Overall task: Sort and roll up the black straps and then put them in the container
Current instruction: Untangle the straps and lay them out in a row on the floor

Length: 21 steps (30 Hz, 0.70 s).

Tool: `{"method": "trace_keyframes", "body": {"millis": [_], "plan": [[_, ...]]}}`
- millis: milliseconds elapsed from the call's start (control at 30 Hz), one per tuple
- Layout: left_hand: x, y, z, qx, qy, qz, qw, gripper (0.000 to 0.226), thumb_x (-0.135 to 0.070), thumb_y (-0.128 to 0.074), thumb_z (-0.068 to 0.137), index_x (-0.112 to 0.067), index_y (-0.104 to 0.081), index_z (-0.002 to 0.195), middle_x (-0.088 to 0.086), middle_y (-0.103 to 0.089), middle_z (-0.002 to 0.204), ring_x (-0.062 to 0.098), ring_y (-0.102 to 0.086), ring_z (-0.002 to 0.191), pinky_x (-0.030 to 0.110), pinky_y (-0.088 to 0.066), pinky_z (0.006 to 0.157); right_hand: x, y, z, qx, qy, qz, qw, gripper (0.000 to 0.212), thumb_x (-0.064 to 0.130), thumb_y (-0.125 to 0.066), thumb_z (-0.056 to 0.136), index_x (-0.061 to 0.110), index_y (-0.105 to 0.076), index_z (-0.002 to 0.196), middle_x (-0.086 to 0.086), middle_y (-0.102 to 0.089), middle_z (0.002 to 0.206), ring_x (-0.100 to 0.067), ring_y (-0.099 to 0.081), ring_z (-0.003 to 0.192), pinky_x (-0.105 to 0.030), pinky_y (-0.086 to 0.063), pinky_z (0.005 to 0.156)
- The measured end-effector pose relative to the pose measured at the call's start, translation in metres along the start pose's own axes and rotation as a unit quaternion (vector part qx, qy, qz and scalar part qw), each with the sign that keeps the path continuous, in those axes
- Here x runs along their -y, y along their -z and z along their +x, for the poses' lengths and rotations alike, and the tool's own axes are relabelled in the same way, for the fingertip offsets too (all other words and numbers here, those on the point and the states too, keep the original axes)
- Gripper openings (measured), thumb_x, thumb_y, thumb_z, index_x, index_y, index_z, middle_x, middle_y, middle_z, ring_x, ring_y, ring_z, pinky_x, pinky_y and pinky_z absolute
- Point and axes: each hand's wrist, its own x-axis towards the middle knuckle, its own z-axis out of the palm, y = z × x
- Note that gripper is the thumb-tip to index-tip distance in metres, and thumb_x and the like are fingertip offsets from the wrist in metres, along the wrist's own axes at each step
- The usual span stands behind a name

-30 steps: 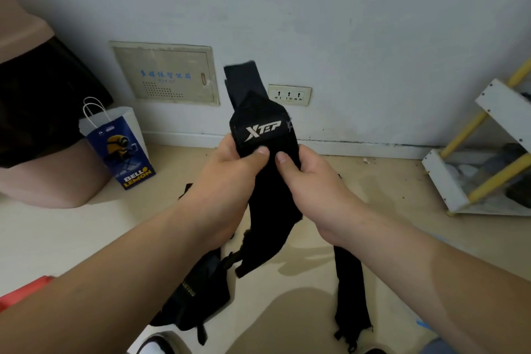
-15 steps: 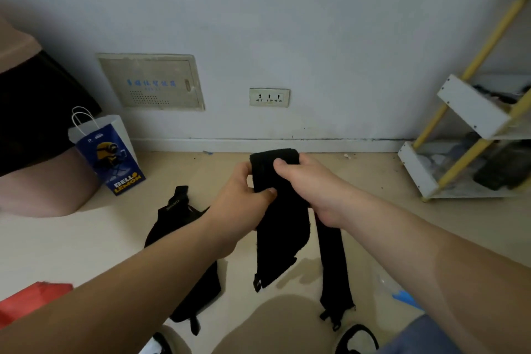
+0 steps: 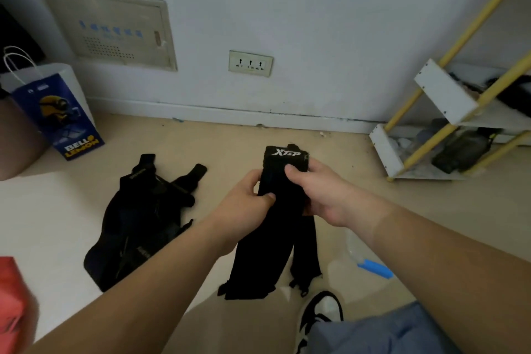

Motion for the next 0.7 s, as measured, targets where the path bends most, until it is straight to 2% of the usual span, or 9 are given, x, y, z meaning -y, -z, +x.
{"method": "trace_keyframes", "body": {"millis": [67, 167, 233, 300, 400, 533, 567, 633, 700], "plan": [[0.014, 0.006, 0.007, 0.004, 0.04, -0.02, 0.999, 0.025, -0.023, -0.06, 0.105, -0.03, -0.06, 0.13, 0.007, -0.079, 0.109, 0.024, -0.08, 0.093, 0.044, -0.064, 0.091, -0.003, -0.011, 0.01, -0.042, 0.025, -0.047, 0.998, 0.027, 0.017, -0.057, 0.108, 0.035, -0.061, 0.128, -0.001, -0.073, 0.122, -0.028, -0.071, 0.109, -0.042, -0.062, 0.075], [0.032, 0.019, 0.014, 0.046, 0.111, -0.112, 0.986, 0.035, -0.038, -0.068, 0.101, -0.016, -0.067, 0.128, 0.01, -0.08, 0.113, 0.027, -0.079, 0.102, 0.046, -0.06, 0.1, -0.003, -0.027, 0.033, -0.084, 0.041, -0.076, 0.993, 0.039, 0.015, -0.052, 0.109, 0.034, -0.057, 0.142, 0.0, -0.067, 0.132, -0.027, -0.065, 0.117, -0.047, -0.06, 0.095], [0.044, 0.027, 0.017, 0.092, 0.119, -0.107, 0.983, 0.035, -0.034, -0.072, 0.098, -0.017, -0.07, 0.128, 0.006, -0.08, 0.116, 0.024, -0.077, 0.108, 0.043, -0.058, 0.102, -0.004, -0.041, 0.05, -0.097, 0.038, -0.031, 0.994, 0.041, 0.011, -0.049, 0.11, 0.032, -0.057, 0.145, 0.0, -0.066, 0.128, -0.022, -0.063, 0.109, -0.04, -0.056, 0.094], [0.059, 0.037, 0.024, 0.097, 0.122, -0.058, 0.986, 0.039, -0.019, -0.078, 0.091, -0.02, -0.068, 0.13, 0.003, -0.08, 0.116, 0.023, -0.076, 0.109, 0.04, -0.06, 0.1, -0.005, -0.057, 0.07, -0.117, 0.024, 0.034, 0.992, 0.046, 0.006, -0.047, 0.109, 0.032, -0.058, 0.145, 0.0, -0.067, 0.12, -0.019, -0.064, 0.101, -0.038, -0.056, 0.09], [0.079, 0.05, 0.044, 0.079, 0.131, 0.019, 0.988, 0.052, -0.011, -0.078, 0.082, -0.022, -0.064, 0.131, 0.004, -0.078, 0.117, 0.024, -0.075, 0.109, 0.043, -0.061, 0.099, -0.012, -0.075, 0.111, -0.147, -0.01, 0.116, 0.982, 0.058, 0.0, -0.047, 0.104, 0.034, -0.055, 0.15, -0.004, -0.069, 0.127, -0.03, -0.068, 0.11, -0.05, -0.059, 0.1], [0.092, 0.061, 0.08, 0.006, 0.128, 0.033, 0.991, 0.031, -0.02, -0.072, 0.097, -0.02, -0.062, 0.127, 0.0, -0.075, 0.112, 0.017, -0.074, 0.098, 0.026, -0.06, 0.074, -0.012, -0.077, 0.168, -0.189, -0.034, 0.165, 0.967, 0.064, 0.002, -0.048, 0.101, 0.037, -0.047, 0.156, -0.005, -0.065, 0.139, -0.035, -0.065, 0.12, -0.055, -0.055, 0.107], [0.097, 0.061, 0.092, -0.013, 0.123, 0.048, 0.991, 0.027, -0.024, -0.07, 0.1, -0.019, -0.062, 0.125, 0.0, -0.074, 0.111, 0.017, -0.073, 0.097, 0.027, -0.06, 0.075, -0.014, -0.075, 0.182, -0.19, -0.038, 0.161, 0.968, 0.063, 0.004, -0.049, 0.102, 0.037, -0.046, 0.156, -0.006, -0.064, 0.14, -0.035, -0.065, 0.12, -0.055, -0.054, 0.107], [0.108, 0.058, 0.116, -0.049, 0.12, 0.083, 0.988, 0.026, -0.029, -0.067, 0.102, -0.017, -0.061, 0.124, 0.003, -0.072, 0.112, 0.024, -0.071, 0.101, 0.04, -0.06, 0.089, -0.024, -0.071, 0.209, -0.183, -0.046, 0.149, 0.971, 0.061, 0.007, -0.05, 0.102, 0.038, -0.048, 0.155, -0.006, -0.065, 0.139, -0.035, -0.066, 0.119, -0.054, -0.056, 0.105], [0.119, 0.054, 0.136, -0.06, 0.14, 0.102, 0.983, 0.028, -0.03, -0.066, 0.101, -0.016, -0.062, 0.125, 0.006, -0.071, 0.114, 0.028, -0.07, 0.103, 0.045, -0.058, 0.097, -0.037, -0.069, 0.234, -0.179, -0.062, 0.149, 0.971, 0.061, 0.006, -0.051, 0.102, 0.038, -0.05, 0.154, -0.007, -0.066, 0.141, -0.035, -0.067, 0.118, -0.055, -0.058, 0.102]]}}
